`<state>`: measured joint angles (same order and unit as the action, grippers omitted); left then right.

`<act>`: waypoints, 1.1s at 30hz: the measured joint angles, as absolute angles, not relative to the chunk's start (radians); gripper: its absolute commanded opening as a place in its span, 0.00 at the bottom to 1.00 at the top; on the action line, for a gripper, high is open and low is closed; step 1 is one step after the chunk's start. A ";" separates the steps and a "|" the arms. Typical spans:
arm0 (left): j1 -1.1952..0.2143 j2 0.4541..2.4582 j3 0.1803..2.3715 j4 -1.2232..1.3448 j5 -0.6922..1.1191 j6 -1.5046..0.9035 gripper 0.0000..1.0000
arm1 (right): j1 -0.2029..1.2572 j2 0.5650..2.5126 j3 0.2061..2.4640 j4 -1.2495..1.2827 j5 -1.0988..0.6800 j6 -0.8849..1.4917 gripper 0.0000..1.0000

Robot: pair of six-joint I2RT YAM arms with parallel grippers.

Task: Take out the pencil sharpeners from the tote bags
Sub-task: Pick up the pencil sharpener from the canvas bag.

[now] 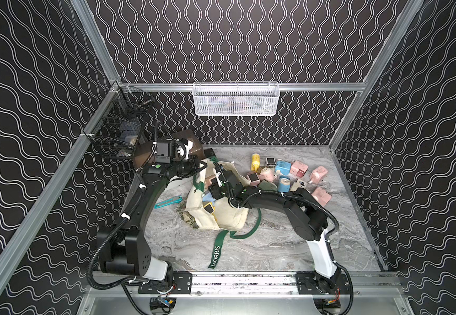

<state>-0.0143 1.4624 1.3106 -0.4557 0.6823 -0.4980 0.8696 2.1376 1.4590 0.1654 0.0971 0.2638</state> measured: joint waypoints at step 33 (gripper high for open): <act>-0.014 1.462 1.311 -0.453 0.684 -0.498 0.00 | 0.908 1.633 1.137 0.074 -0.025 0.193 0.47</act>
